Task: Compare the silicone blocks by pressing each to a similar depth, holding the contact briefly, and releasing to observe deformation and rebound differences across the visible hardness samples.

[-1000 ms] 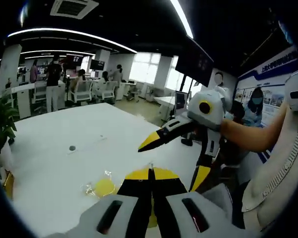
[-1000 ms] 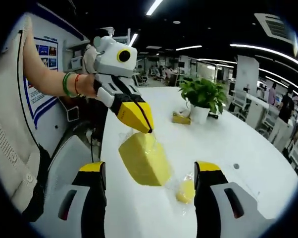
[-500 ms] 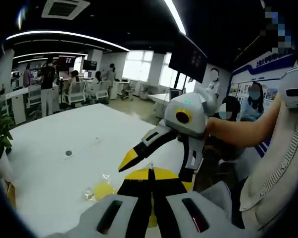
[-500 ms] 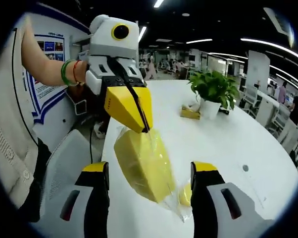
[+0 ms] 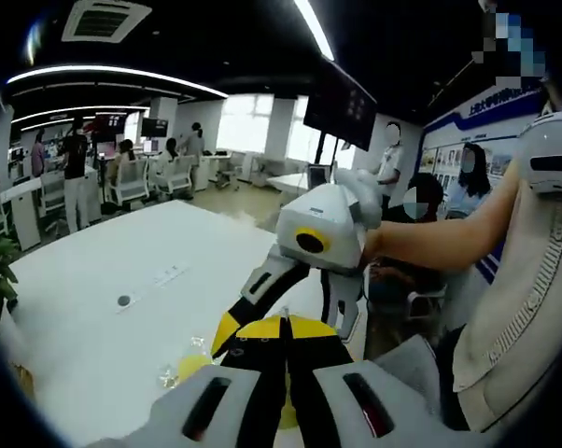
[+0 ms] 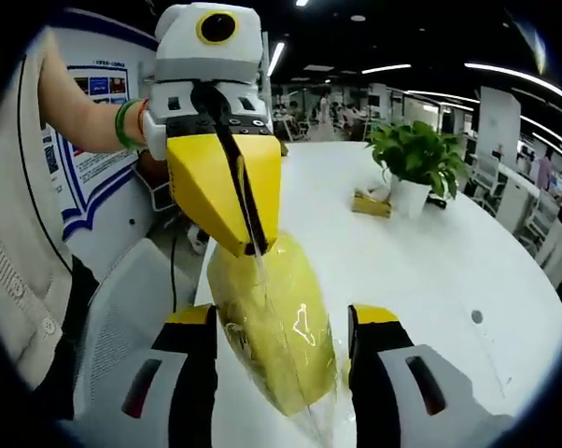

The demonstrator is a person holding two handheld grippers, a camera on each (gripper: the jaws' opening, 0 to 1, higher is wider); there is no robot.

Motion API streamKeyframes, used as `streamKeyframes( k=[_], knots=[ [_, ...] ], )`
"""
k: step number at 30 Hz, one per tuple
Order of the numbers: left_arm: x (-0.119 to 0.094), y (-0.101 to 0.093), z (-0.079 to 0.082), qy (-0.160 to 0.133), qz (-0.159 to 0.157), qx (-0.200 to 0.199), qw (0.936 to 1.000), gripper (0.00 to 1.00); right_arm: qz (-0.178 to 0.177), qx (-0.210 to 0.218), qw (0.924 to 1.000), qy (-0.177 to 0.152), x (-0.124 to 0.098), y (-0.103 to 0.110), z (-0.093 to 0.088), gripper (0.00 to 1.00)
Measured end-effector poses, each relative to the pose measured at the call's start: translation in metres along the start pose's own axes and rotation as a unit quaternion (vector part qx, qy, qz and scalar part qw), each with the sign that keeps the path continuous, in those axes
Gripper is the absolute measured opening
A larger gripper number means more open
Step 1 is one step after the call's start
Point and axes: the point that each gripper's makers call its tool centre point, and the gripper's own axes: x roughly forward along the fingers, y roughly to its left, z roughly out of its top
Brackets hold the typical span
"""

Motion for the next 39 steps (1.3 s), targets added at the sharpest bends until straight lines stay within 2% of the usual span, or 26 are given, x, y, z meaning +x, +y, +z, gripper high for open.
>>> streamKeyframes(
  k=[6, 12, 29, 39],
  knots=[
    [0.001, -0.003, -0.004, 0.008, -0.008, 0.007, 0.9999, 0.0, 0.001, -0.001, 1.0, 0.003, 0.0, -0.001, -0.001, 0.39],
    [0.0, -0.005, -0.007, 0.011, -0.011, 0.01, 0.9998, 0.0, 0.009, 0.0, 0.9999, 0.008, 0.002, 0.002, -0.003, 0.34],
    [-0.004, -0.009, -0.011, 0.018, -0.015, 0.017, 0.9996, 0.0, 0.005, -0.036, 0.9989, 0.031, 0.001, 0.01, -0.005, 0.11],
    [-0.005, -0.012, -0.011, 0.016, -0.015, 0.02, 0.9995, 0.0, 0.006, -0.045, 0.9982, 0.039, 0.0, 0.017, -0.005, 0.04]
  ],
)
